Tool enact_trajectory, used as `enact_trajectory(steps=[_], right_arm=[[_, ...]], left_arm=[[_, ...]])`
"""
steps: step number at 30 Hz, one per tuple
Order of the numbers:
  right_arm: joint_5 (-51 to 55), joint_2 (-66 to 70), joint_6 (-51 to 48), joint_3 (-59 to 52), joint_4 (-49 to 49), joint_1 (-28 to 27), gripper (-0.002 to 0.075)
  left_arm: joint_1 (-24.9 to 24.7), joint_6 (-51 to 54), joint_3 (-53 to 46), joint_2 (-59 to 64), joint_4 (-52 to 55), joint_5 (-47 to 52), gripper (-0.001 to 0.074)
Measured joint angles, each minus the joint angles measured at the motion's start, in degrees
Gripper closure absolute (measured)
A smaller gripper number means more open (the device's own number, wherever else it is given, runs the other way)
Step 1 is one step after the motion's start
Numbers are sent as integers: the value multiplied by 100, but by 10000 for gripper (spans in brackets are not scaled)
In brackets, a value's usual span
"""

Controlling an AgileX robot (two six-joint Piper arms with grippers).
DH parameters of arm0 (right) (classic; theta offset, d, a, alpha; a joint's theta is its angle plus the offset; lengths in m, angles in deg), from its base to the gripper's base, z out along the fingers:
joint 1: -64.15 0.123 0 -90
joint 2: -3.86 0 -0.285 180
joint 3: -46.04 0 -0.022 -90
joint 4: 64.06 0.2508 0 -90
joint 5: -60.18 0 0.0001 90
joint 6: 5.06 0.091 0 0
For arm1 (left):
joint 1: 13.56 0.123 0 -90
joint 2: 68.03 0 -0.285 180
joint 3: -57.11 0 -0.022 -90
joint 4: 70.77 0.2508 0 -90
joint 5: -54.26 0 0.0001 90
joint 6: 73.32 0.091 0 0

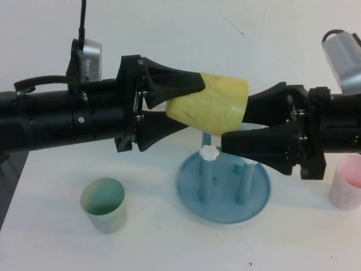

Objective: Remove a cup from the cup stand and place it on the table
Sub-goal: Hand over the cup

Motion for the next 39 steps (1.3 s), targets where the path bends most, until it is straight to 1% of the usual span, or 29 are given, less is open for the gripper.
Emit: enact_trajectory(steps=[6, 9, 10, 11, 13, 14, 16, 17, 19, 27, 35, 36, 39], right_arm=[[-58, 430, 336, 355, 10, 162, 215], [-82, 574, 385, 499, 10, 166, 277], [-82, 623, 400, 543, 10, 166, 317], [-82, 653, 414, 573, 10, 166, 380], [-82, 666, 414, 619, 10, 166, 483], [-82, 671, 414, 622, 10, 166, 569], [-31, 693, 442, 622, 10, 176, 645], [-26, 703, 461, 622, 10, 188, 665], [-29, 701, 475, 622, 10, 199, 678], [-99, 701, 475, 622, 32, 199, 678], [-136, 701, 404, 622, 37, 199, 678], [-136, 701, 389, 622, 37, 199, 678], [-177, 701, 389, 635, 37, 208, 686]], left_arm=[[0, 0, 0, 0, 0, 0, 181], [0, 25, 0, 0, 0, 0, 181], [0, 38, 0, 0, 0, -4, 181], [0, 38, 0, 0, 0, -14, 181], [0, 91, 0, 0, 0, -67, 181], [0, 144, 0, 0, 0, -78, 181], [0, 248, 0, 0, -54, -135, 181], [0, 306, 0, 0, -67, -165, 181], [0, 348, 0, 0, -93, -208, 181], [-22, 608, 0, -14, -161, -367, 181], [18, 1199, 0, -28, -199, -296, 181], [52, 1283, 0, -28, -199, -239, 166], [330, 1470, 0, -28, -74, -198, 83]])
